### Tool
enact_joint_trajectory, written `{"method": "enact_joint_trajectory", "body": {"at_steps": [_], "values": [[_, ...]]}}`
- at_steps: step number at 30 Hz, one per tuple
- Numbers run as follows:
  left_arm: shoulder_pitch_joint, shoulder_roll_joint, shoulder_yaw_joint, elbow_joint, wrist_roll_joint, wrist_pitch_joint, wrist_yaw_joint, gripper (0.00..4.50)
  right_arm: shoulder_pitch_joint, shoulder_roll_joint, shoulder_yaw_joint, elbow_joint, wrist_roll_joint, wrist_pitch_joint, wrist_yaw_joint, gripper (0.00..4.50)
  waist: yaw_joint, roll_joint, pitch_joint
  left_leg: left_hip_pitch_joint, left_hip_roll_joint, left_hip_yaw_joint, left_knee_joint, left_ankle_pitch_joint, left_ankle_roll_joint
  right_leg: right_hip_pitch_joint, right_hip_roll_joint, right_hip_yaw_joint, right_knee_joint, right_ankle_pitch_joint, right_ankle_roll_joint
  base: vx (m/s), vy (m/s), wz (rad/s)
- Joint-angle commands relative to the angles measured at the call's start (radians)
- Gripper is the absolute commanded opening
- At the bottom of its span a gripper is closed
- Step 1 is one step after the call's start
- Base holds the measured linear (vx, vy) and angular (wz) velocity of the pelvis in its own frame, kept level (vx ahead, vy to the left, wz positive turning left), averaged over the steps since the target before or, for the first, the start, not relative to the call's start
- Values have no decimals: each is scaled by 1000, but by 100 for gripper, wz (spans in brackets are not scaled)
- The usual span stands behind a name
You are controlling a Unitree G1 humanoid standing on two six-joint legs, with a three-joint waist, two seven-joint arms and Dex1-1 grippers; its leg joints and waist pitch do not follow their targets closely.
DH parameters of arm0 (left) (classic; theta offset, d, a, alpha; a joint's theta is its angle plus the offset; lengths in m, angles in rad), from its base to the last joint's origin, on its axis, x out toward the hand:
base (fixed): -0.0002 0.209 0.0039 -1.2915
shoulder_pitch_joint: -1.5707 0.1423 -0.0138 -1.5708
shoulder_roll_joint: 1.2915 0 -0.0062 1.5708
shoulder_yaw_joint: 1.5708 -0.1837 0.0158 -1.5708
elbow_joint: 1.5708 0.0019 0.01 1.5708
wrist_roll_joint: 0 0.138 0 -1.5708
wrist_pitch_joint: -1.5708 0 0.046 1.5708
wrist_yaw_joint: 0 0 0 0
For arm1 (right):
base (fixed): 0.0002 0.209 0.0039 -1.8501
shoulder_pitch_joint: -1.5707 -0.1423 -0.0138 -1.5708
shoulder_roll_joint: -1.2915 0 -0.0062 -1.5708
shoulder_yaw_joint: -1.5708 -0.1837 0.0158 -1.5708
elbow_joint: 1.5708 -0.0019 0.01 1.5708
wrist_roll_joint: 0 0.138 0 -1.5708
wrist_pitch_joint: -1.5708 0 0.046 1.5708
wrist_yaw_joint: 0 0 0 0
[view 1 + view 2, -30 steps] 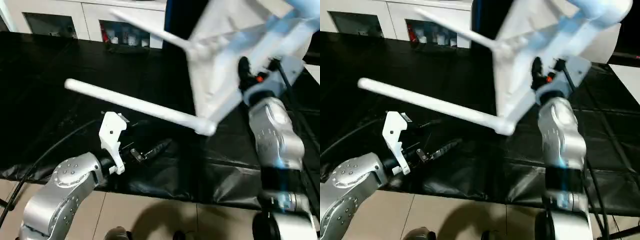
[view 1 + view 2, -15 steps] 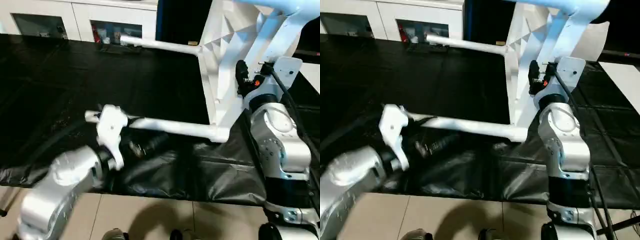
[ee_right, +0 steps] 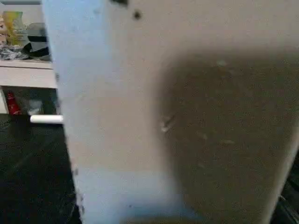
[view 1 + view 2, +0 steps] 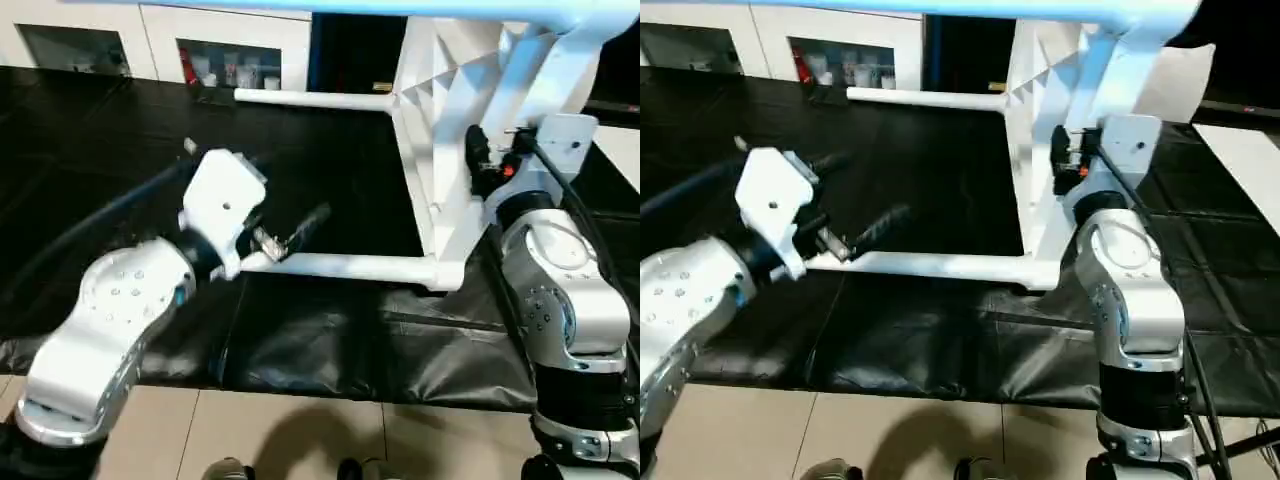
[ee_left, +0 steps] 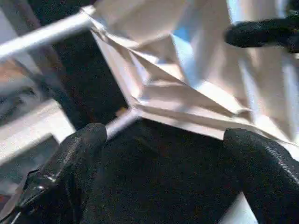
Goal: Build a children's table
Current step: Flip table
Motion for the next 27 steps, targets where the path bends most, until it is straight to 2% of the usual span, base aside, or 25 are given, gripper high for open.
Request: {"method": "enact_joint_trajectory", "body": {"at_steps": [1,2,3,4,6,8,13,18,20,21,24,25,26,27], "values": [[-36,-1,8,7,32,-37,23,450,40,12,7,14,12,50,6,193,-3,5,-56,6,30,-13,-83,-220,-42,47,-51,42,-80,-393,-4,0,0,0],[-42,-14,21,9,19,-35,29,450,44,14,5,15,18,56,11,193,-3,5,-56,6,30,-14,-84,-225,-44,49,-52,41,-79,-394,-8,0,0,0],[-47,-28,32,10,6,-33,33,450,47,15,4,17,24,61,17,228,-5,3,-56,5,30,-13,-84,-226,-46,49,-53,42,-79,-389,-13,0,0,0],[-49,-30,34,11,5,-39,32,450,51,14,8,17,18,67,16,228,-4,4,-56,6,30,-14,-84,-225,-47,49,-54,42,-79,-388,-15,0,0,0],[-50,-24,28,13,21,-50,33,450,55,11,16,19,10,75,20,265,-4,4,-56,6,30,-15,-85,-236,-45,47,-52,41,-80,-389,-15,0,0,0],[-37,-16,11,25,56,-83,41,450,59,0,29,27,-2,78,30,272,-7,2,-55,6,30,-16,-86,-255,-44,47,-51,40,-82,-408,-8,0,0,0],[-1,7,-20,69,162,-182,73,450,71,-18,52,32,-23,80,56,327,-6,2,-58,2,31,-18,-86,-260,-36,46,-54,41,-85,-419,-5,0,0,0],[-2,20,-14,109,229,-278,104,450,88,-31,58,38,-37,73,71,361,-4,4,-59,4,33,-17,-86,-240,-36,48,-55,43,-78,-360,-31,0,0,0],[8,18,3,138,258,-358,133,450,97,-45,65,44,-46,64,81,383,-4,6,-59,4,34,-17,-86,-242,-35,49,-55,42,-79,-353,-38,0,0,0],[15,21,8,157,287,-408,160,450,101,-40,57,48,-27,52,98,394,-4,6,-60,4,34,-17,-86,-242,-35,49,-55,42,-78,-349,-40,0,0,0],[23,34,4,184,349,-479,209,450,104,-37,52,50,-13,43,116,413,-4,6,-61,3,36,-19,-87,-249,-28,50,-57,42,-78,-356,-41,0,0,0],[29,44,-7,197,410,-534,252,450,105,-40,58,52,-23,43,118,413,-3,6,-62,4,36,-19,-86,-254,-27,49,-55,42,-80,-362,-42,0,0,0],[29,44,-7,198,414,-537,254,450,105,-40,58,52,-23,43,119,413,-4,6,-61,4,37,-20,-87,-257,-29,50,-58,42,-80,-373,-40,0,0,0],[30,49,-14,198,437,-551,269,450,106,-38,60,56,-30,40,113,438,-3,6,-62,7,37,-19,-86,-256,-31,49,-58,42,-79,-372,-42,0,0,0]]}}
